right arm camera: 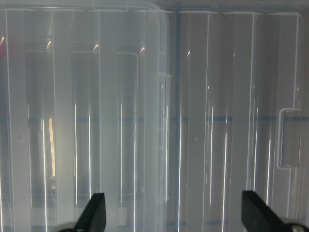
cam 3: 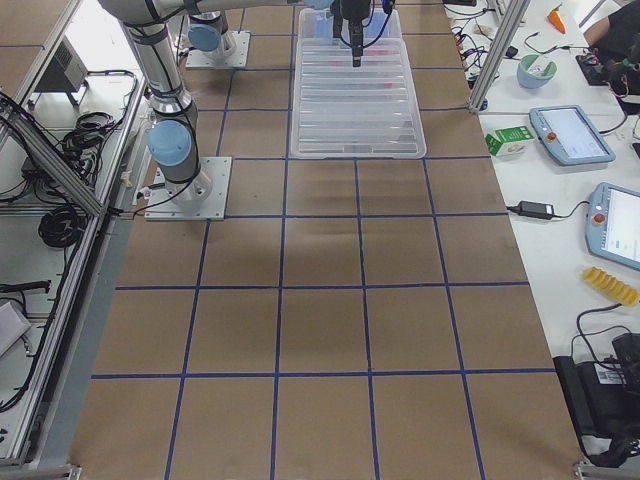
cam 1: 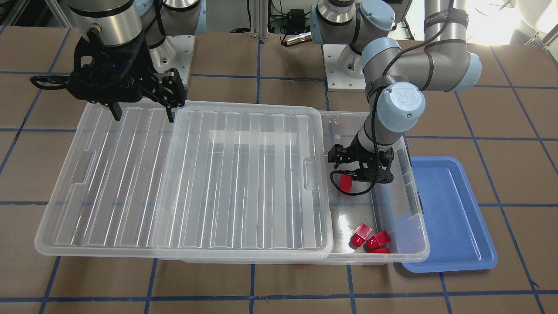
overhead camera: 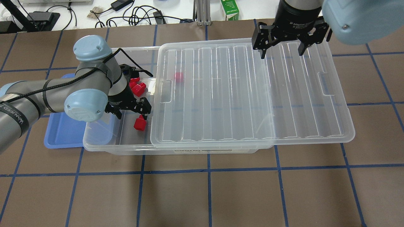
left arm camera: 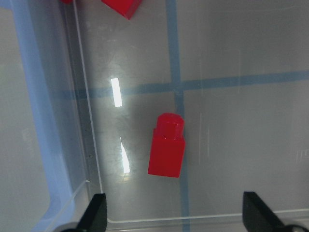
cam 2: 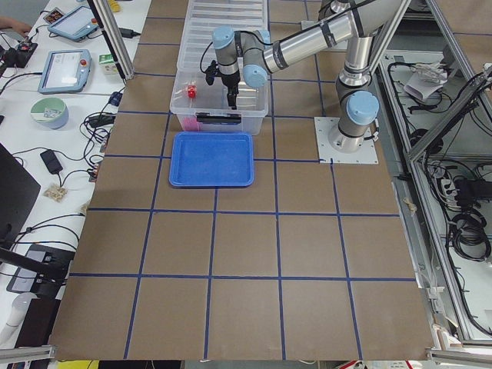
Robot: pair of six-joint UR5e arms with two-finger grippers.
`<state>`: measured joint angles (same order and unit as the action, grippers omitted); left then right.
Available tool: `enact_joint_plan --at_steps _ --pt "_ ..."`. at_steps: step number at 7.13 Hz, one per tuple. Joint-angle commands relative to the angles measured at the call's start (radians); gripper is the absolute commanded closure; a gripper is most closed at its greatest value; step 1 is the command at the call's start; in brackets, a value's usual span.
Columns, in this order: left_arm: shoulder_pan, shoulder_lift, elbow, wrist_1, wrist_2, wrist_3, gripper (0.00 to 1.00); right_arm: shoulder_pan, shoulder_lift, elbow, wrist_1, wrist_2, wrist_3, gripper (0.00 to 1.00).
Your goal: Place red block in blue tray from box
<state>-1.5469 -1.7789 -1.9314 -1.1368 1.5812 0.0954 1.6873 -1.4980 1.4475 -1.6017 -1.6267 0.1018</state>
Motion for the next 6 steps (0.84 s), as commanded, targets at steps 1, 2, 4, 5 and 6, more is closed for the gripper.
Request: enact_joint_plan --at_steps 1,2,4,5,6 --pt "0.001 -0.019 -0.011 0.02 -0.003 0.0 0.0 0.0 0.001 0.001 -0.001 -0.001 -0.001 0.0" --pt "0.001 -0.031 -0.011 0.025 -0.001 0.0 0.0 0.0 -0.001 0.001 -0.001 0.001 -0.001 0.0" --pt "0.001 -0.051 -0.015 0.04 -0.001 -0.002 0.0 0.0 -0.001 0.001 0.0 0.001 -0.001 0.0" --pt "0.001 -0.056 -0.021 0.046 -0.001 0.001 0.0 0.0 -0.001 0.001 -0.001 0.001 -0.001 0.0" --pt "0.001 -0.072 -0.023 0.061 -0.001 0.004 0.0 0.0 -0.001 0.002 -0.001 0.001 -0.001 0.0"
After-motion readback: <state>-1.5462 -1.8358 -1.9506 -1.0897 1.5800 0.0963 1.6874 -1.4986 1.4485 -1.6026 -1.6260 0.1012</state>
